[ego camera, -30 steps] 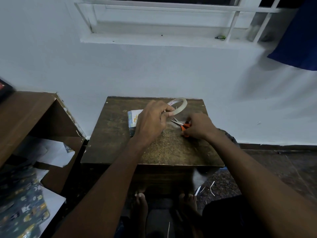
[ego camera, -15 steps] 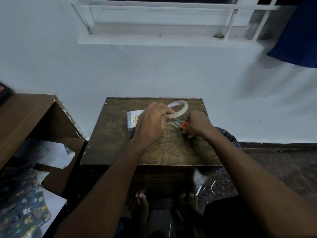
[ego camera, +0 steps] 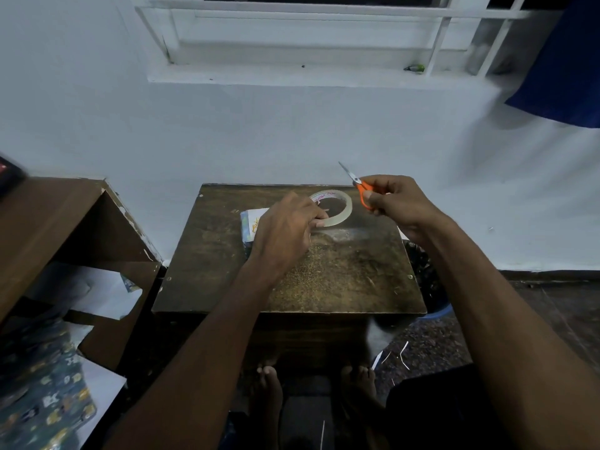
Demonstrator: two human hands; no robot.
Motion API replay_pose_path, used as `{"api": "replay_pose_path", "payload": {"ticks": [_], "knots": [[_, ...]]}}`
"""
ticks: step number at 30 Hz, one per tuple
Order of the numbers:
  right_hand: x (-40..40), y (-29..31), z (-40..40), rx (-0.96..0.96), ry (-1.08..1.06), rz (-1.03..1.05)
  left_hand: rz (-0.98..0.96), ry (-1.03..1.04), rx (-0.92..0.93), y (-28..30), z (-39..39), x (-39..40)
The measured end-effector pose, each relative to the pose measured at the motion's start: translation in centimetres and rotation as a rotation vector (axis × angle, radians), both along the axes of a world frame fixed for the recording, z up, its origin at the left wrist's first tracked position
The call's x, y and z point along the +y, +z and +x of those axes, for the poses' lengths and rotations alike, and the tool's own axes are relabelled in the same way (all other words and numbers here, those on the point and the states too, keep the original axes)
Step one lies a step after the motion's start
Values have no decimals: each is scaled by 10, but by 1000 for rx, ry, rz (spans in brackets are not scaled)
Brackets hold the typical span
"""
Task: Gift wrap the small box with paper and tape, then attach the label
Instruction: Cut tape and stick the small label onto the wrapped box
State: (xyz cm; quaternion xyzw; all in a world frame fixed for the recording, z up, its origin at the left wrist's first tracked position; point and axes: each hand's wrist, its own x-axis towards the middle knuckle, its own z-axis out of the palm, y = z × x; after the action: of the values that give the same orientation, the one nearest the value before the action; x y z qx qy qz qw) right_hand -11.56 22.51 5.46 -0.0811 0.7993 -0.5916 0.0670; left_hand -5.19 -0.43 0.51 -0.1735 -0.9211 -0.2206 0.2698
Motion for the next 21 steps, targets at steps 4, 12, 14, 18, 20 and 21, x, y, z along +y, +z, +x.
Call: {"api": "replay_pose_path", "payload": {"ticks": [4, 12, 14, 18, 20, 21], "knots": [[0, 2, 2, -96, 114, -52, -93, -22, 92, -2, -2, 2], [-1, -8, 3, -263, -52, -140, -186, -11, 205, 2, 3, 11], [-2, -10, 6, -288, -25, -175, -196, -6, 214, 3, 4, 13], [-6, -14, 8, -314, 37, -201, -220, -8, 215, 2, 5, 17], [-9, -17, 7, -307, 38, -225, -241, -7, 217, 1, 6, 19], [-11, -18, 6, -310, 29, -233, -244, -3, 220, 1, 7, 19]]}}
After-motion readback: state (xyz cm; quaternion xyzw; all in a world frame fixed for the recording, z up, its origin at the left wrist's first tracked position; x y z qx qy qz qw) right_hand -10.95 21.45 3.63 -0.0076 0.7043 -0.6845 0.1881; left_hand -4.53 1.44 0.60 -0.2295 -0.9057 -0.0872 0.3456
